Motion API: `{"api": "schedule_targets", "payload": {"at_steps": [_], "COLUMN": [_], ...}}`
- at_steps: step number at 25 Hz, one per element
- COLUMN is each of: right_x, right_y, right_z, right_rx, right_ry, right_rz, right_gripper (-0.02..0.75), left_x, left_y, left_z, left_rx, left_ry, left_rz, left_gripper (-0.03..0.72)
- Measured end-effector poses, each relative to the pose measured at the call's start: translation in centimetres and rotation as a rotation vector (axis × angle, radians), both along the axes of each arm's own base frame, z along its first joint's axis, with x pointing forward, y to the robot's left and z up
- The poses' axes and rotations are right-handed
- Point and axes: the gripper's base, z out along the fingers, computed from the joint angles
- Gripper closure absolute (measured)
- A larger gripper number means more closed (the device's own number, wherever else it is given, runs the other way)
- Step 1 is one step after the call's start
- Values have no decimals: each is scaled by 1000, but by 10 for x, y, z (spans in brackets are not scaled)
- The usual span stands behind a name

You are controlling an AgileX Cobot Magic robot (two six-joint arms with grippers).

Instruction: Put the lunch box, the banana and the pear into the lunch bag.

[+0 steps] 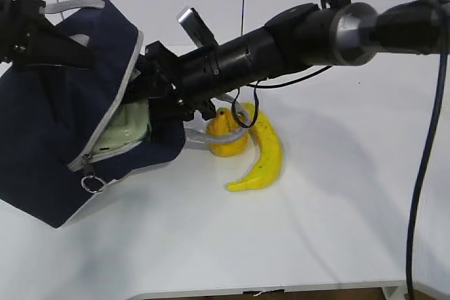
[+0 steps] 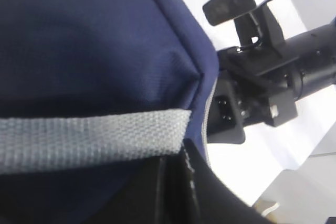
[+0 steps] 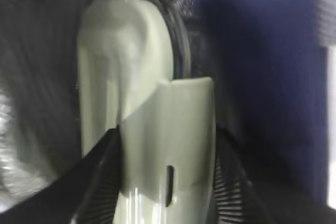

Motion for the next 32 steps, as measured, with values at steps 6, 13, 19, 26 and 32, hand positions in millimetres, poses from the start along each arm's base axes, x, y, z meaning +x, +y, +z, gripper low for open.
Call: {"api": "schedule_targets", "payload": {"at_steps": [6, 13, 19, 26, 32], "right_x": [7, 12, 13, 14, 14], "right_y": [5, 7, 7, 7, 7], "right_z": [-14, -36, -48, -54, -54], "right_rx": [-4, -5, -11, -13, -14], "right_ry": [5, 40, 62, 74, 72], "right_rz": [-27, -51, -58, -66, -68], "right_gripper": [344, 344, 344, 344, 336], "left_x": [1, 13, 17, 18, 18], "left_y": [2, 2, 2, 3, 3], "left_z": [-5, -30, -41, -41, -41], "left_rx": [49, 54, 61, 66, 68], "left_ry": [-2, 72, 102, 98, 98], "left_rz": [-10, -12, -10, -4, -5], "left_gripper": [694, 695, 696, 696, 696]}}
